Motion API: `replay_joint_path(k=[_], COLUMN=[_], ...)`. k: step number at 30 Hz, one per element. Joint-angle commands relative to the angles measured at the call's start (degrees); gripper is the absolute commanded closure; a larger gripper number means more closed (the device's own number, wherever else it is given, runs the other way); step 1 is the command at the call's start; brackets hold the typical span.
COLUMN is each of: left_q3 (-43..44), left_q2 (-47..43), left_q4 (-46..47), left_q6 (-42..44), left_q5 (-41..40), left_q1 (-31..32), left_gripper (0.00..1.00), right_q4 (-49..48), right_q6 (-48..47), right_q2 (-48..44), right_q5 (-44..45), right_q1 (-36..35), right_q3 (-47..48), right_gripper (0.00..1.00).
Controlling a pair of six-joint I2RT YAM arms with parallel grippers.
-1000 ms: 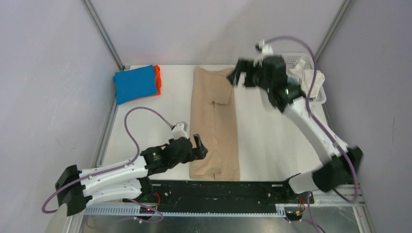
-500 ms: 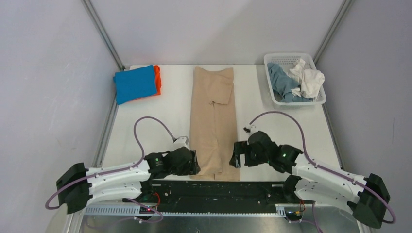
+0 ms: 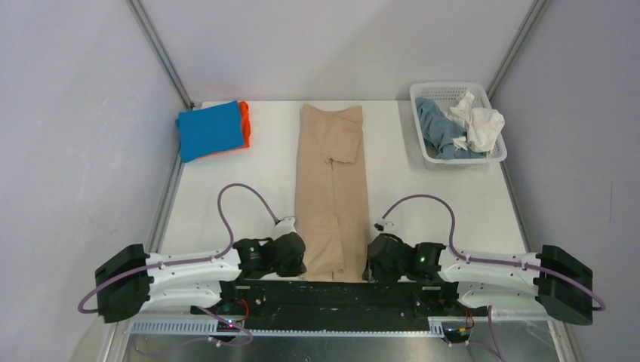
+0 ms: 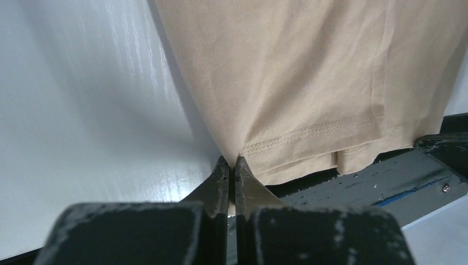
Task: Fold and stack the t-shirts
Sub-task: Grab the bottom of the folded rectangular tshirt with both arms, then fold the folded rectangular tshirt in 1/3 of the way
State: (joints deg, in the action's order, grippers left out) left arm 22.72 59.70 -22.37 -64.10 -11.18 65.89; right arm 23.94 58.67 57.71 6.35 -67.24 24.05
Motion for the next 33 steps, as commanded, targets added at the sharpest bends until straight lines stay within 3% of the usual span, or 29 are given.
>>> replay_joint_path(k=[1,4,5,6,12,17,23,33], left_q3=[-1.89,-1.85,-1.87,-2.04,-3.55,-2.10,6.48,21.14], left_q2=[-0.47,-1.01,-1.55,-1.93,-9.06,-12.51,-8.80,2.80], left_q4=[-2.53,-2.59,-2.59,-2.59,-3.04,-3.19,-3.34,-2.90], left_q6=[-0.86,-0.78,-0.77,-0.90,-3.22,-1.37,5.60,16.84], left_q5=[2.03,2.55,2.73,3.44,3.57,0.74,-2.95,-5.46], left_q1=[0.65,0.73,0.73,0.95,5.21,5.27,-1.36,-18.41], left_gripper=[1.00,1.00,1.00,1.00,1.00,1.00,1.00,0.95], right_q4=[0.16,0.09,-0.15,-0.48,4.71,3.42,-5.23,-16.81], right_q6=[7.81,8.75,8.79,8.82,16.34,14.51,-0.83,-16.78], right_q2=[1.78,1.20,1.01,0.41,-3.44,-6.81,-10.28,0.15], right_q5=[6.06,8.02,8.23,8.24,10.77,14.03,8.87,-2.85], right_q1=[-3.30,-5.77,-6.31,-7.81,-16.53,-17.17,-3.79,18.71], right_q3=[-0.75,-0.81,-0.83,-0.84,-0.85,-0.59,0.79,9.44], right_gripper=[0.67,0.85,0.97,1.00,1.00,1.00,1.00,1.00])
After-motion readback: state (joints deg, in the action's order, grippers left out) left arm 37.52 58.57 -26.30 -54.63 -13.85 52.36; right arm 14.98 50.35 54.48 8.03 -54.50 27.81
